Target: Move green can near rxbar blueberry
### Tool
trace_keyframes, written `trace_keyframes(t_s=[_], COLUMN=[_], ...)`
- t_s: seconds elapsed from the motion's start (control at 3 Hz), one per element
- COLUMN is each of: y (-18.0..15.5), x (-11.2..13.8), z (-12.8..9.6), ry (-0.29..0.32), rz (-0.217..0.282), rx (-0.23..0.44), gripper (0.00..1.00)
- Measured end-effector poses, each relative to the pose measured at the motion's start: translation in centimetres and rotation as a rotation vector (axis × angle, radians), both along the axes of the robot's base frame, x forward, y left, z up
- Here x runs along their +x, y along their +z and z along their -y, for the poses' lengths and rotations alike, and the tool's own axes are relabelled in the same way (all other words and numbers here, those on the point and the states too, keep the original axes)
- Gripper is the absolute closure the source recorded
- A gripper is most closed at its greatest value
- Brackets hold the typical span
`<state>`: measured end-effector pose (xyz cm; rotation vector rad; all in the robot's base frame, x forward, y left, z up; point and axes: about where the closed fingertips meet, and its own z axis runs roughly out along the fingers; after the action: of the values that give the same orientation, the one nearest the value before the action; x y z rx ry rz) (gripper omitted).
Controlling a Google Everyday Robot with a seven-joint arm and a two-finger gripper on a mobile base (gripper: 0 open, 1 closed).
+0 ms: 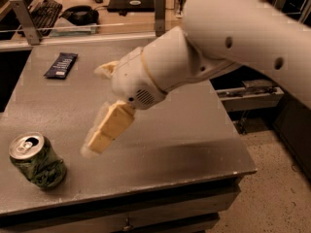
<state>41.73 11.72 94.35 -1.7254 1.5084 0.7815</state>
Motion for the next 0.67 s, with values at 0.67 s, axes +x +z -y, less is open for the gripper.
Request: trace_keyframes(t_s=[0.67], y=[-5.4], x=[-3.3], z=[-8.7], ry=[0.171], rz=[-0.076], rx=[0.153], gripper=[0.00])
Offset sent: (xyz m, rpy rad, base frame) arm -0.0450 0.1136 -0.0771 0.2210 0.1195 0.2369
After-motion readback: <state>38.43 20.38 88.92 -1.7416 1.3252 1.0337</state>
